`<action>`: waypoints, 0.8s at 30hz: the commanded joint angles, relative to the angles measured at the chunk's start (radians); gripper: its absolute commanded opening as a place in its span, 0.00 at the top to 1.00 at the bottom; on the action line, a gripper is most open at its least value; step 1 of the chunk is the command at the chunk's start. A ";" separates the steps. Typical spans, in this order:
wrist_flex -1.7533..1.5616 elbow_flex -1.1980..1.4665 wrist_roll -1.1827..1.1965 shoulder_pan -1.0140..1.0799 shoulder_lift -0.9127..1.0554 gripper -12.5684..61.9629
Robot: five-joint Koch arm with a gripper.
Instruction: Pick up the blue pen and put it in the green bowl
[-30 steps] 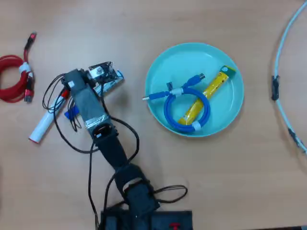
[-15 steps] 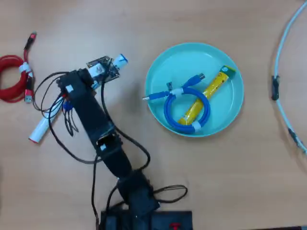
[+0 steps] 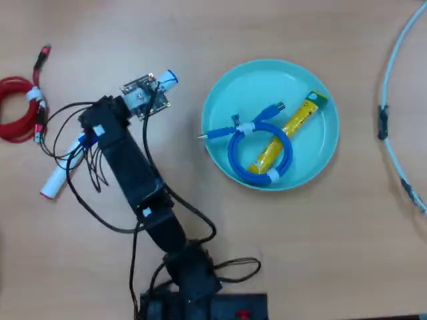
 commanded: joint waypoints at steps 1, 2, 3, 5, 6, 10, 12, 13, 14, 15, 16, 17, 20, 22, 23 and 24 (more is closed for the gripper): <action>-0.032 -0.107 -0.005 0.031 0.083 0.93; -0.038 -0.107 -0.005 0.037 0.086 0.93; -0.040 -0.107 -0.003 0.046 0.094 0.93; -0.048 -0.107 -0.003 0.081 0.106 0.93; -0.054 -0.107 -0.003 0.101 0.110 0.93; -0.069 -0.106 -0.005 0.169 0.140 0.93; -0.071 -0.107 -0.005 0.209 0.144 0.93; -0.071 -0.107 -0.005 0.235 0.146 0.93; -0.071 -0.107 -0.005 0.262 0.146 0.93; -0.071 -0.107 -0.011 0.291 0.144 0.93; -0.071 -0.107 -0.014 0.319 0.144 0.93; -0.072 -0.107 -0.015 0.347 0.143 0.93; -0.074 -0.106 -0.017 0.440 0.138 0.93; -0.077 -0.104 -0.017 0.505 0.132 0.93; -0.077 -0.103 -0.018 0.537 0.130 0.93; -0.077 -0.101 -0.017 0.569 0.130 0.93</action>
